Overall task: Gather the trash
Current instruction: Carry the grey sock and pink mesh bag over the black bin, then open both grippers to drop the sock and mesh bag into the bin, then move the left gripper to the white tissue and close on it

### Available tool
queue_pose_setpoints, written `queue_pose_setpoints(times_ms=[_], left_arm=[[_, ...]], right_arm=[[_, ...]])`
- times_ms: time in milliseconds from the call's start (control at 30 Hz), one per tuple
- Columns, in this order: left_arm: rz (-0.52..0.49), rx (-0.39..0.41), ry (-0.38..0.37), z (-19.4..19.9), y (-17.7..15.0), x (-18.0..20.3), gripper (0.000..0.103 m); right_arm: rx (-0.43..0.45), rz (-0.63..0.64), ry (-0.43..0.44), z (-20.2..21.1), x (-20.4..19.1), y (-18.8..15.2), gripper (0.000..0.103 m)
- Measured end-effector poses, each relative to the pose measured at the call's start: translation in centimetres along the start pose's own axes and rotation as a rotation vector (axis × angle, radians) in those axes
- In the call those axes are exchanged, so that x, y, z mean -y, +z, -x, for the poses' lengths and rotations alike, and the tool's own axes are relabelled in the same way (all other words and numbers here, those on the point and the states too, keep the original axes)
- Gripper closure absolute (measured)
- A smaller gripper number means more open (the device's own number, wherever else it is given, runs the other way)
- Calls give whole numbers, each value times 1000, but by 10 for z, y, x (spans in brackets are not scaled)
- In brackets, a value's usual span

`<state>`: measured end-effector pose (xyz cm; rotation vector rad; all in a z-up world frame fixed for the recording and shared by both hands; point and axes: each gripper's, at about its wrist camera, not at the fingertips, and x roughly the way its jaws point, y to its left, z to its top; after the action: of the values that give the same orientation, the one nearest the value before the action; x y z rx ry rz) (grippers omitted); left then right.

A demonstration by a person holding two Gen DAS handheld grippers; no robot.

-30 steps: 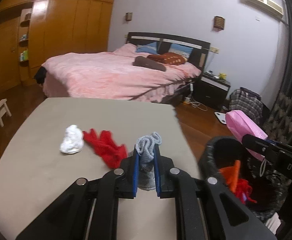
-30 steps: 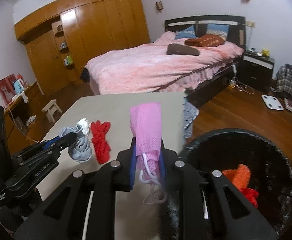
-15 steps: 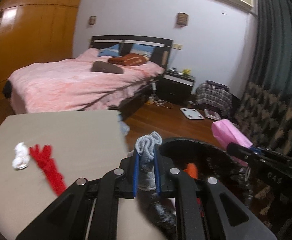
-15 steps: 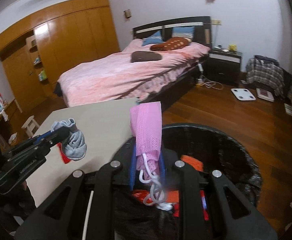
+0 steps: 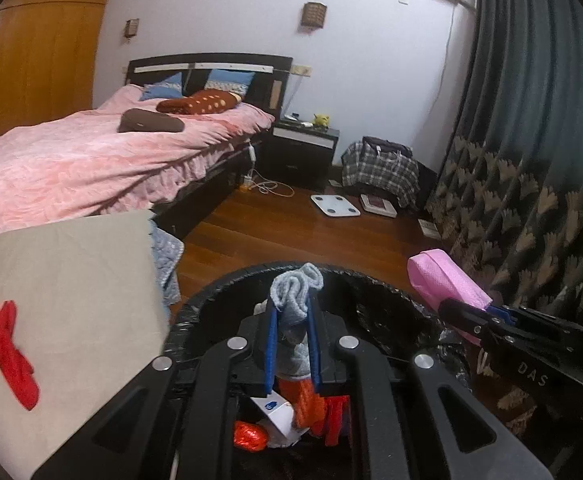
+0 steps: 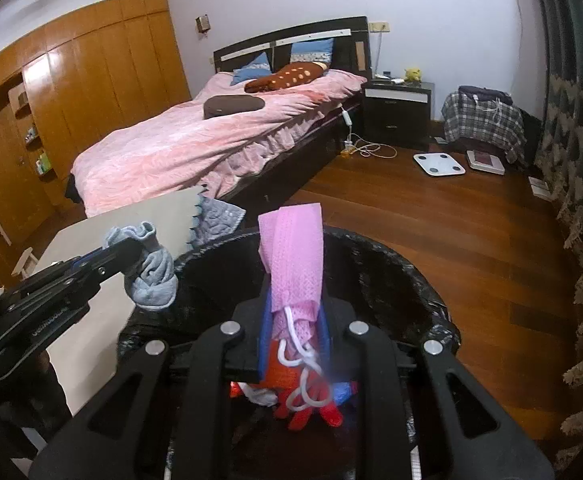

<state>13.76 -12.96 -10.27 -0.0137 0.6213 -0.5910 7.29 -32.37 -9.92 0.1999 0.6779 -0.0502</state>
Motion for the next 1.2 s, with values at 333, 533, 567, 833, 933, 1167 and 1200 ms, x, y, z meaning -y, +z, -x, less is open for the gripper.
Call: queue_pose_setpoints(times_ms=[333, 533, 567, 833, 933, 1167, 1200], left_arm=[[3, -47, -40, -22, -2, 0, 67], [-4, -10, 11, -5, 1, -18, 32], [-11, 0, 23, 0, 1, -21, 25], [13, 45, 109, 43, 0, -59, 9], [33, 59, 139, 58, -2, -74, 8], [73, 89, 252, 97, -11, -119, 6], [78, 92, 267, 101, -12, -126, 6]], right_arm=[[-31, -27, -49, -17, 19, -10, 51], [-4, -30, -69, -11, 19, -11, 11], [-2, -32, -66, -9, 17, -10, 10], [25, -26, -10, 5, -10, 2, 7], [33, -3, 14, 5, -28, 8, 7], [21, 62, 77, -5, -76, 15, 7], [17, 73, 87, -9, -85, 16, 7]])
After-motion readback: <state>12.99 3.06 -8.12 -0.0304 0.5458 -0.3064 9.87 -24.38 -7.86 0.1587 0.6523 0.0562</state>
